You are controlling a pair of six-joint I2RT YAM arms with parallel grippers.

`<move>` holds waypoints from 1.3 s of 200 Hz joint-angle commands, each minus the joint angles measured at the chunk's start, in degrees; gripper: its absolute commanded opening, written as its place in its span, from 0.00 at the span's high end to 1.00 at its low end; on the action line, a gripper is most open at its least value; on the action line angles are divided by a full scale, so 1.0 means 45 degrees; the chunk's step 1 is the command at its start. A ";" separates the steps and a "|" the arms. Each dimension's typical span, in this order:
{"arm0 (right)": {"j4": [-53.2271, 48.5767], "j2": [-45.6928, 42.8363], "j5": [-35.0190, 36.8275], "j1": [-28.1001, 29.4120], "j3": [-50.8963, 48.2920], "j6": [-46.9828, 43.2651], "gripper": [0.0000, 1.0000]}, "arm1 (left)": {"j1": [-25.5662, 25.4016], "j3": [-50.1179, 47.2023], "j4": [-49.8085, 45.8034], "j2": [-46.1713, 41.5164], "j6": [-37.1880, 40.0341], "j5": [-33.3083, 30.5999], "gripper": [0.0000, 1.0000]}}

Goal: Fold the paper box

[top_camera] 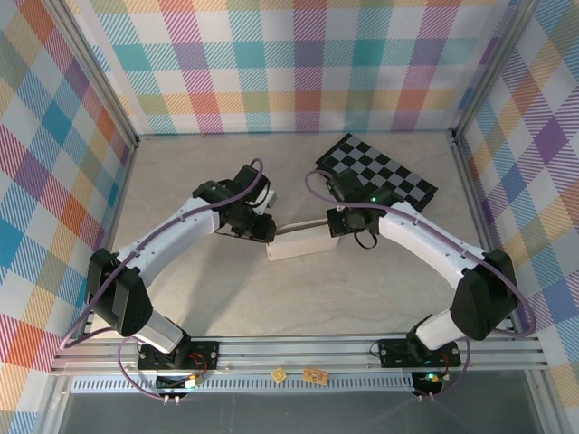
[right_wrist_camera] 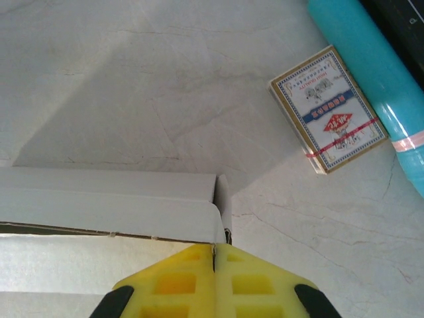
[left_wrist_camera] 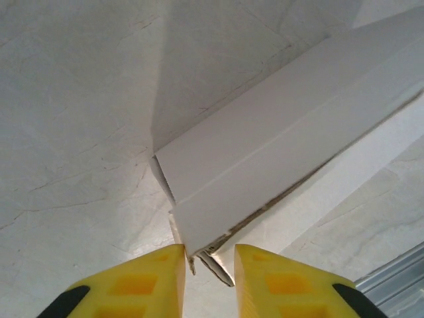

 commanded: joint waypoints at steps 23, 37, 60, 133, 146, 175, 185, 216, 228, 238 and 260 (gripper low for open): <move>-0.0828 0.0679 -0.1227 -0.0075 0.0452 -0.0630 1.00 | -0.0282 0.0321 0.0900 -0.2109 0.0941 -0.0207 0.64; -0.0813 0.0714 -0.1277 -0.0074 0.0508 -0.0743 1.00 | -0.0607 -0.0031 0.1296 -0.2481 0.2675 -0.0153 0.60; -0.0855 0.0795 -0.1418 -0.0076 0.0643 -0.0846 1.00 | -0.0776 -0.0497 0.2234 -0.2468 0.5077 0.0237 0.47; -0.0758 0.0912 -0.1857 -0.0222 0.0737 -0.0916 1.00 | -0.0796 0.0848 0.1324 0.0862 1.1411 0.1914 0.40; -0.0740 0.0952 -0.2026 -0.0265 0.0751 -0.0906 1.00 | -0.0812 0.0767 0.1457 0.1047 1.1604 0.2189 0.40; -0.0788 0.1021 -0.2354 -0.0429 0.0789 -0.0925 1.00 | -0.0891 0.0616 0.1183 0.1182 1.1985 0.2386 0.41; -0.0793 0.1049 -0.2513 -0.0485 0.0813 -0.0942 1.00 | -0.0932 0.0424 0.1149 0.1132 1.2101 0.2404 0.41; -0.0964 0.1255 -0.2894 -0.0575 0.1066 -0.1051 1.00 | -0.1029 -0.0205 0.1307 0.0859 1.2194 0.2347 0.41; -0.0972 0.1292 -0.2926 -0.0584 0.1136 -0.1061 1.00 | -0.1117 -0.0362 0.1293 0.0877 1.2232 0.2150 0.41; -0.0972 0.1323 -0.2956 -0.0598 0.1169 -0.1075 1.00 | -0.1171 -0.0497 0.1331 0.0956 1.2245 0.1848 0.41; -0.1011 0.1360 -0.3004 -0.0602 0.1277 -0.1085 1.00 | -0.1242 -0.0745 0.1560 0.1101 1.2174 0.1359 0.41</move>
